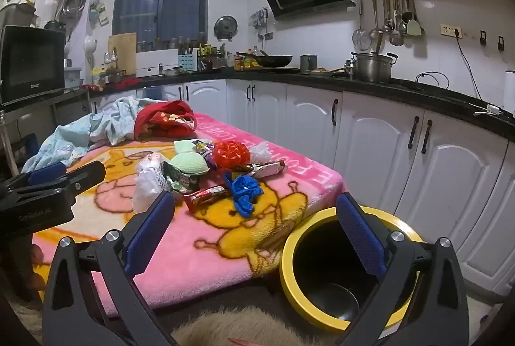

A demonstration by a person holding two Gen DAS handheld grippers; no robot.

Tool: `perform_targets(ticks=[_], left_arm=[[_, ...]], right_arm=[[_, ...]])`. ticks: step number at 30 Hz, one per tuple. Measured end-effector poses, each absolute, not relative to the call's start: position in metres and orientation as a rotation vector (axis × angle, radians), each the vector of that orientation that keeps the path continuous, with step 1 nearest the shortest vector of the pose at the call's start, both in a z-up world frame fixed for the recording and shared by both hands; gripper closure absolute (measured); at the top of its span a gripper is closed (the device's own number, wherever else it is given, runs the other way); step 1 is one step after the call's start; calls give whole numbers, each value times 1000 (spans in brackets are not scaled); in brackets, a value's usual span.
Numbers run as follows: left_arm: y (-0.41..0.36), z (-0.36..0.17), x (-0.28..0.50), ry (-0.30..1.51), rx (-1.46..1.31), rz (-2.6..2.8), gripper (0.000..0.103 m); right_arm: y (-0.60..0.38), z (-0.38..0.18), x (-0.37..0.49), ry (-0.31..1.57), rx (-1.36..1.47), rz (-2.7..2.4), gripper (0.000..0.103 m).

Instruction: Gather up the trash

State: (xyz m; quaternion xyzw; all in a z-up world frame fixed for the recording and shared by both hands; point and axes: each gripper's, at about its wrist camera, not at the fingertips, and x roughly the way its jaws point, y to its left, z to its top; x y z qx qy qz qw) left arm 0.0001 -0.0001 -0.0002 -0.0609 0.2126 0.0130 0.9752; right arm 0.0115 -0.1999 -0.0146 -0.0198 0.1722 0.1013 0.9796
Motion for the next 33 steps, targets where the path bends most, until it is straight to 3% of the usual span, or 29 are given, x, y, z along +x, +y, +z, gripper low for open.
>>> perform_targets(ticks=[33], left_arm=[[4,8,-3,409,-140,34,10]], right_arm=[[-201,-10,6,332,-53,197,6]])
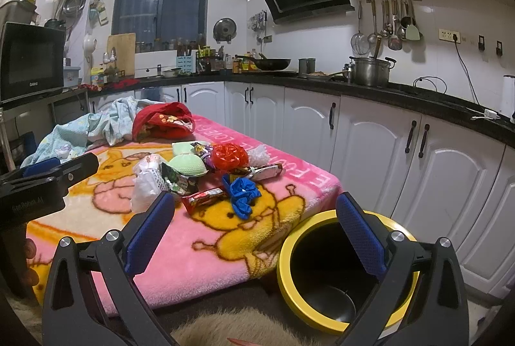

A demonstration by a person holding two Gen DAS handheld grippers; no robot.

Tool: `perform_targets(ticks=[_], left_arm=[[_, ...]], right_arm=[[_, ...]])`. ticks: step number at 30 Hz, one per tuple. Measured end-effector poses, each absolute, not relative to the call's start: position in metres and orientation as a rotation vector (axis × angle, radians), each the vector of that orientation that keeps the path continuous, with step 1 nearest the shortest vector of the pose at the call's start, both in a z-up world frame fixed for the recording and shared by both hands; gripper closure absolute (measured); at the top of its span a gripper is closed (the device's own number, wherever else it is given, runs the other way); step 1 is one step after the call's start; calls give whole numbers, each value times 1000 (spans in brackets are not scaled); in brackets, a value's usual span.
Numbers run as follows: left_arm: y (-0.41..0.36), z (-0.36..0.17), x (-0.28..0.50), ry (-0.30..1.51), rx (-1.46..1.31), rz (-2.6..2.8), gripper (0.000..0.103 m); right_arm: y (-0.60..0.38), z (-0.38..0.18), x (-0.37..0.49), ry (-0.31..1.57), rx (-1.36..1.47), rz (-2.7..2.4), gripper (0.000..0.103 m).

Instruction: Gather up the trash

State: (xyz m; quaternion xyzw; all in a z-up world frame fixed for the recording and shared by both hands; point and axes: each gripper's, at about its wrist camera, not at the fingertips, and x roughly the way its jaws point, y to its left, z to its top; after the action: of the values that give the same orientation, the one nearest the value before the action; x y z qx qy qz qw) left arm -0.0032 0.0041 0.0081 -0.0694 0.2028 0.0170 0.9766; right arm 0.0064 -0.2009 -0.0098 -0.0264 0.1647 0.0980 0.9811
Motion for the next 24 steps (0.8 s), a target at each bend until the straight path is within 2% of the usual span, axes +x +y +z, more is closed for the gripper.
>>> perform_targets(ticks=[24], left_arm=[[5,8,-4,408,-142,33,10]], right_arm=[[-197,-13,7,327,-57,199,6]])
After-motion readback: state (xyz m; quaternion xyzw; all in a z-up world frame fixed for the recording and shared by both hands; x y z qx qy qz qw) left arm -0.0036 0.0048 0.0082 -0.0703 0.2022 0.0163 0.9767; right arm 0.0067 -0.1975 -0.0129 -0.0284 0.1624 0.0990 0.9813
